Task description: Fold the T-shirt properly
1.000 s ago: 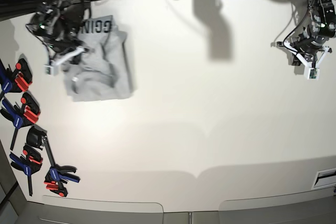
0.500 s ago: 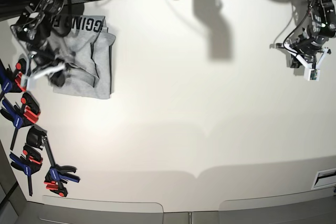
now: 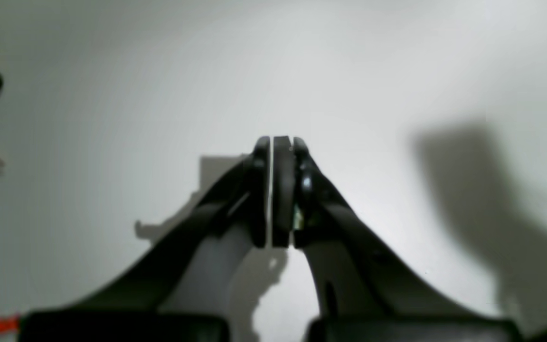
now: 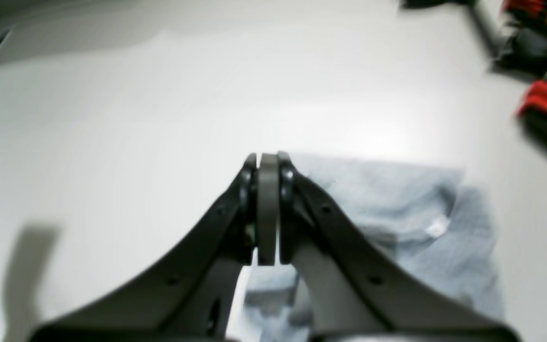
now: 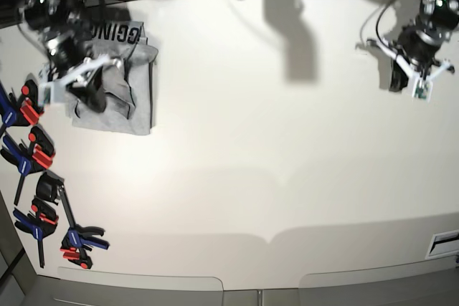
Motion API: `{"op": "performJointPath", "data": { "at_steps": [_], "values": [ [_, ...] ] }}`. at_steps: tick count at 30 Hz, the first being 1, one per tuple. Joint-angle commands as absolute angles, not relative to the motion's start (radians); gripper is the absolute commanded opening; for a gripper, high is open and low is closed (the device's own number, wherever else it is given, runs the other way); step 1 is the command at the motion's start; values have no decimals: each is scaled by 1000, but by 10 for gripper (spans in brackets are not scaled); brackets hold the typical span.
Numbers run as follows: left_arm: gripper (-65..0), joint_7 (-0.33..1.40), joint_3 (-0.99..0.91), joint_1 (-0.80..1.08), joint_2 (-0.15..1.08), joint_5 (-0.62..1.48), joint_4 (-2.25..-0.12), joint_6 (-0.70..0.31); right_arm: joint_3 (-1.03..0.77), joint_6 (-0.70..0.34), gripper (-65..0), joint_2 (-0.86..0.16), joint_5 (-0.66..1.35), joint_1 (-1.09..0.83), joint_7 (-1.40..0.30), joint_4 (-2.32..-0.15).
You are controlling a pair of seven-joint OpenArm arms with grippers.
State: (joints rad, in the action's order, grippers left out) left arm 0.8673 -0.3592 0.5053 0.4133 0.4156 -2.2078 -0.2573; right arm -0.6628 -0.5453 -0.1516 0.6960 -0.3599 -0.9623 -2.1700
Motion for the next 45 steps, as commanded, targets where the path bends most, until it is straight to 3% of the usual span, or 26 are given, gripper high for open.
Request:
{"op": "performJointPath", "data": {
  "at_steps": [1, 14, 19, 26, 33, 40, 45],
  "values": [
    [-650, 857, -366, 548, 427, 416, -2246, -254, -667, -551, -650, -157, 722, -401, -949, -2209],
    [-650, 866, -366, 1164, 427, 440, -2351, -255, -663, -553, -650, -192, 898, -935, -1098, -2284],
    [-650, 856, -366, 1309, 427, 461, -2313, -368, -605, -581, -650, -192, 871, -1087, -1039, -2277],
    [-650, 648, -351, 1304, 427, 500, -1958, -465, -369, -580, -650, -240, 633, -1133, -871, -2094],
    [-650, 442, -158, 1055, 427, 499, -1436, -464, -47, -537, -650, -339, 344, -1044, -587, -1649],
    [-650, 307, -9, 734, 304, 382, -995, -464, 234, -276, -650, -344, 240, -752, -321, -1167],
    [-630, 193, -6, 557, 204, 259, -765, -395, 429, -90, -650, -299, 246, -526, -315, -875]
  ]
}}
